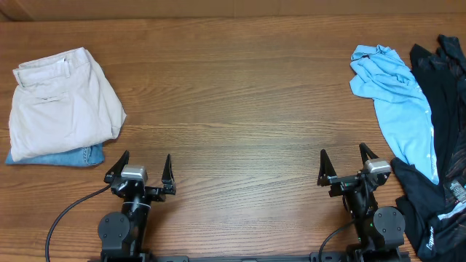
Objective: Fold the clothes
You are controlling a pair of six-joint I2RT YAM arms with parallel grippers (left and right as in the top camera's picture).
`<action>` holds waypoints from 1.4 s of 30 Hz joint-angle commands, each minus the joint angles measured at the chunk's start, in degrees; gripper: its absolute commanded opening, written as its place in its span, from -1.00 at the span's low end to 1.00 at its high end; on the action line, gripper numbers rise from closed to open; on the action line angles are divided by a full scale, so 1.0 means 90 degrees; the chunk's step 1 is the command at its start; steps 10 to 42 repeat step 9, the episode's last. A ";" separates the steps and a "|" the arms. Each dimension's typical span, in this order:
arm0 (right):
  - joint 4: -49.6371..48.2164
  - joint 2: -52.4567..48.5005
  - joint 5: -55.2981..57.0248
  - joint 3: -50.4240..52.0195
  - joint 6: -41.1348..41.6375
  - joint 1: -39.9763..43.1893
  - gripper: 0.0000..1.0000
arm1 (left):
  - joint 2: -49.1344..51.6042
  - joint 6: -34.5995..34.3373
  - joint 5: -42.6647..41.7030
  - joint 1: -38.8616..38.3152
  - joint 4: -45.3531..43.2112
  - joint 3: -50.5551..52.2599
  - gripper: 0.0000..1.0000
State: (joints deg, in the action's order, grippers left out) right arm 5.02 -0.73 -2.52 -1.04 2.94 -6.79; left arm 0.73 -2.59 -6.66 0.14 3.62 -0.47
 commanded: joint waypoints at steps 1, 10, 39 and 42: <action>-0.0041 0.0063 0.0058 0.0066 -0.0017 -0.0032 1.00 | -0.0053 0.0146 -0.0029 0.0027 0.0007 0.0022 1.00; -0.0041 0.0063 0.0058 0.0066 -0.0017 -0.0032 1.00 | -0.0053 0.0146 -0.0029 0.0027 0.0007 0.0022 1.00; -0.0041 0.0063 0.0058 0.0066 -0.0017 -0.0032 1.00 | -0.0053 0.0146 -0.0029 0.0027 0.0007 0.0022 1.00; -0.0041 0.0063 0.0058 0.0066 -0.0017 -0.0032 1.00 | -0.0053 0.0146 -0.0029 0.0027 0.0007 0.0022 1.00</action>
